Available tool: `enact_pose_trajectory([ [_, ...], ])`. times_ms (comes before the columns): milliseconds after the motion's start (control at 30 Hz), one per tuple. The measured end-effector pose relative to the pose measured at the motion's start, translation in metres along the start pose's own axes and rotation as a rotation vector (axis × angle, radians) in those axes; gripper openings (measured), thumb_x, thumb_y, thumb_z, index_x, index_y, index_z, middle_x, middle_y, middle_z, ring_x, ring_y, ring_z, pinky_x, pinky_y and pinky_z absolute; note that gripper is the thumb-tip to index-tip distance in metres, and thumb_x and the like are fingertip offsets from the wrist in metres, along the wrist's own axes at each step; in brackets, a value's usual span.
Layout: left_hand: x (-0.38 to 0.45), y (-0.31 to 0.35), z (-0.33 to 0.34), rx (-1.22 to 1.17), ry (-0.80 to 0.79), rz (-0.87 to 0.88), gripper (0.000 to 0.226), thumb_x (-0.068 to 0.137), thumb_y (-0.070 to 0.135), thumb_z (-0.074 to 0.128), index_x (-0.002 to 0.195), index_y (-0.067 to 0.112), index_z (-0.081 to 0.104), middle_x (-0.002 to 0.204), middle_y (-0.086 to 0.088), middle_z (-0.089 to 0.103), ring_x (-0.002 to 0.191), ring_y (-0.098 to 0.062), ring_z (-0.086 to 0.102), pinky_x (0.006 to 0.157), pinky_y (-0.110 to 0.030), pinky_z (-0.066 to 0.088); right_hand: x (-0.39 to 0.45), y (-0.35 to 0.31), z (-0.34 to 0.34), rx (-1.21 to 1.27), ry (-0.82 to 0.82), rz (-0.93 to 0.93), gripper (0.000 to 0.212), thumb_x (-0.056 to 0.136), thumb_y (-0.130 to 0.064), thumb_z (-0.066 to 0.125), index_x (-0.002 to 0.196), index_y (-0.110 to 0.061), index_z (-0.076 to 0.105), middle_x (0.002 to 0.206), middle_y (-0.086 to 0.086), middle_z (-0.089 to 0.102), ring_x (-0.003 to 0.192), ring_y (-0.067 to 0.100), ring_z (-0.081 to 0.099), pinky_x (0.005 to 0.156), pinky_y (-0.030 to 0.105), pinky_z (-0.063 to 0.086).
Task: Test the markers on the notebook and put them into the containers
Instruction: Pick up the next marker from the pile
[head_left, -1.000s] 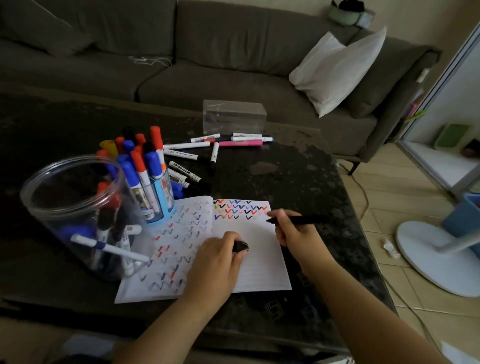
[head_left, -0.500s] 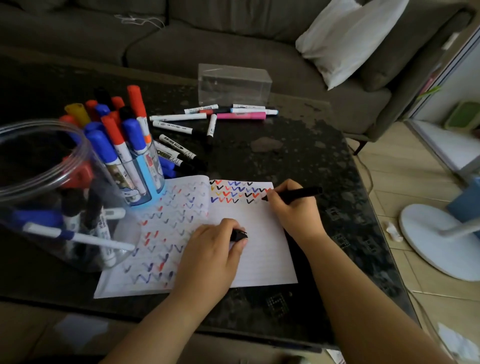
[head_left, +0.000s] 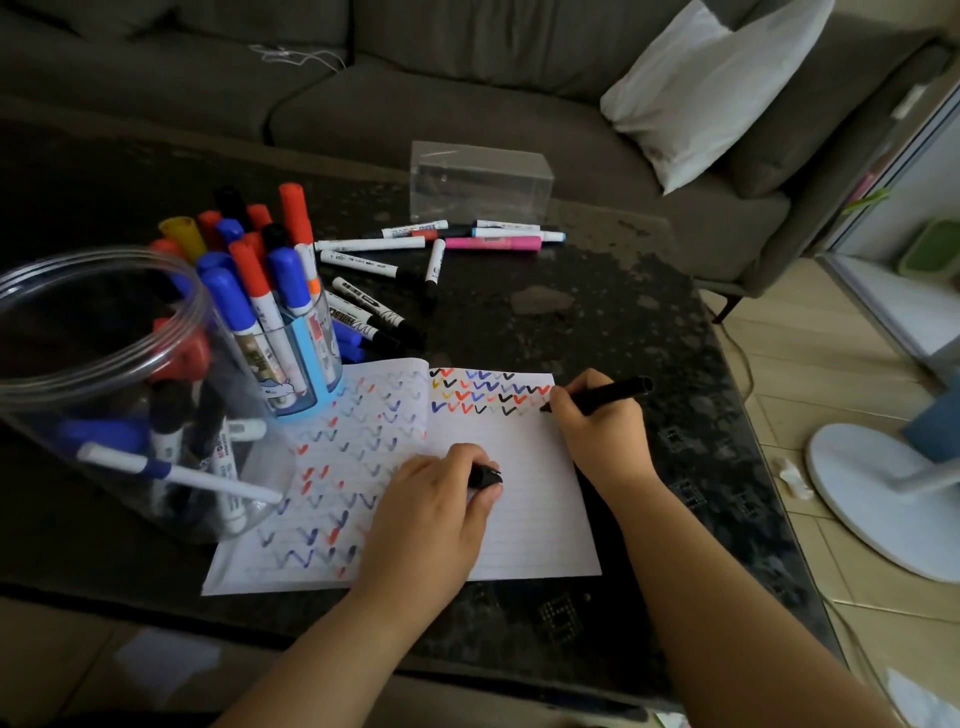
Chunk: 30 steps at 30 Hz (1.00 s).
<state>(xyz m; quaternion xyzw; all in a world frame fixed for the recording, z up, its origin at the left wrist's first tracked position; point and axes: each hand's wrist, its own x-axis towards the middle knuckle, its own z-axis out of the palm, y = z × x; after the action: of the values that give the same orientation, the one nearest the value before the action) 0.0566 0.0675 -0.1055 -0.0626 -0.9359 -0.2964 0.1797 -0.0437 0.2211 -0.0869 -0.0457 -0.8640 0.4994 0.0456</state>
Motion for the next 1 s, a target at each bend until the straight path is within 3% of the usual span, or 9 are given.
enact_pose_trajectory([
  [133, 0.0, 0.002, -0.001, -0.068, -0.034, -0.068, 0.032, 0.092, 0.037, 0.051, 0.119, 0.02, 0.051, 0.109, 0.006, 0.062, 0.103, -0.009, 0.051, 0.079, -0.013, 0.033, 0.0, -0.002, -0.006, 0.083, 0.031, 0.07, 0.018, 0.09, -0.029, 0.061, 0.078, -0.017, 0.06, 0.068, -0.002, 0.062, 0.062, 0.006, 0.058, 0.055, 0.016, 0.043],
  [233, 0.001, 0.002, -0.003, -0.059, -0.05, -0.082, 0.026, 0.094, 0.041, 0.044, 0.114, 0.026, 0.047, 0.105, 0.009, 0.059, 0.096, -0.003, 0.047, 0.074, -0.01, 0.035, -0.002, -0.007, -0.012, 0.249, 0.039, 0.185, 0.016, 0.09, -0.033, 0.061, 0.085, -0.017, 0.064, 0.07, -0.001, 0.062, 0.066, 0.012, 0.057, 0.063, 0.027, 0.047],
  [333, 0.002, 0.002, -0.006, -0.071, -0.096, -0.115, 0.021, 0.094, 0.041, 0.044, 0.11, 0.029, 0.045, 0.102, 0.011, 0.056, 0.093, 0.0, 0.046, 0.068, -0.006, 0.035, -0.02, -0.013, -0.018, 0.287, -0.022, 0.207, 0.01, 0.088, -0.025, 0.064, 0.088, -0.016, 0.063, 0.076, 0.001, 0.062, 0.071, 0.013, 0.057, 0.067, 0.028, 0.05],
  [433, 0.004, 0.004, -0.01, -0.148, -0.143, -0.187, 0.014, 0.092, 0.037, 0.051, 0.105, 0.034, 0.047, 0.102, 0.013, 0.056, 0.092, 0.001, 0.048, 0.067, -0.005, 0.035, -0.047, -0.022, -0.025, 0.322, -0.125, 0.164, 0.009, 0.091, -0.021, 0.06, 0.088, -0.014, 0.064, 0.066, 0.001, 0.06, 0.065, 0.013, 0.054, 0.065, 0.028, 0.048],
  [567, 0.011, 0.011, -0.028, -0.451, -0.131, -0.375, 0.011, 0.088, 0.022, 0.061, 0.091, 0.031, 0.056, 0.103, 0.014, 0.058, 0.096, 0.001, 0.052, 0.076, -0.004, 0.039, -0.078, -0.041, -0.038, 0.396, -0.172, 0.135, 0.023, 0.098, -0.017, 0.048, 0.086, -0.009, 0.066, 0.056, 0.003, 0.058, 0.057, 0.015, 0.048, 0.06, 0.029, 0.042],
  [667, 0.008, 0.027, -0.049, -0.894, -0.059, -0.597, 0.014, 0.089, 0.012, 0.06, 0.092, 0.025, 0.064, 0.099, 0.002, 0.068, 0.093, -0.011, 0.065, 0.089, -0.025, 0.048, -0.098, -0.056, -0.049, 0.422, -0.165, 0.074, 0.02, 0.097, -0.014, 0.048, 0.082, -0.004, 0.06, 0.052, 0.0, 0.058, 0.059, 0.017, 0.048, 0.062, 0.03, 0.042],
  [800, -0.013, 0.054, -0.077, -1.411, -0.015, -0.679, 0.012, 0.088, -0.001, 0.055, 0.093, 0.004, 0.064, 0.087, -0.008, 0.073, 0.082, -0.019, 0.071, 0.073, -0.023, 0.057, -0.128, -0.073, -0.061, 0.468, -0.173, -0.039, 0.02, 0.096, -0.013, 0.049, 0.079, -0.004, 0.054, 0.052, 0.0, 0.057, 0.056, 0.014, 0.049, 0.062, 0.03, 0.042],
  [1000, -0.04, 0.066, -0.092, -1.491, -0.017, -0.628, 0.011, 0.087, -0.003, 0.052, 0.091, 0.0, 0.061, 0.082, -0.01, 0.073, 0.074, -0.02, 0.071, 0.07, -0.021, 0.057, -0.156, -0.081, -0.067, 0.546, -0.199, -0.095, 0.022, 0.095, -0.011, 0.05, 0.073, -0.009, 0.05, 0.052, 0.0, 0.054, 0.056, 0.013, 0.049, 0.064, 0.032, 0.042],
])
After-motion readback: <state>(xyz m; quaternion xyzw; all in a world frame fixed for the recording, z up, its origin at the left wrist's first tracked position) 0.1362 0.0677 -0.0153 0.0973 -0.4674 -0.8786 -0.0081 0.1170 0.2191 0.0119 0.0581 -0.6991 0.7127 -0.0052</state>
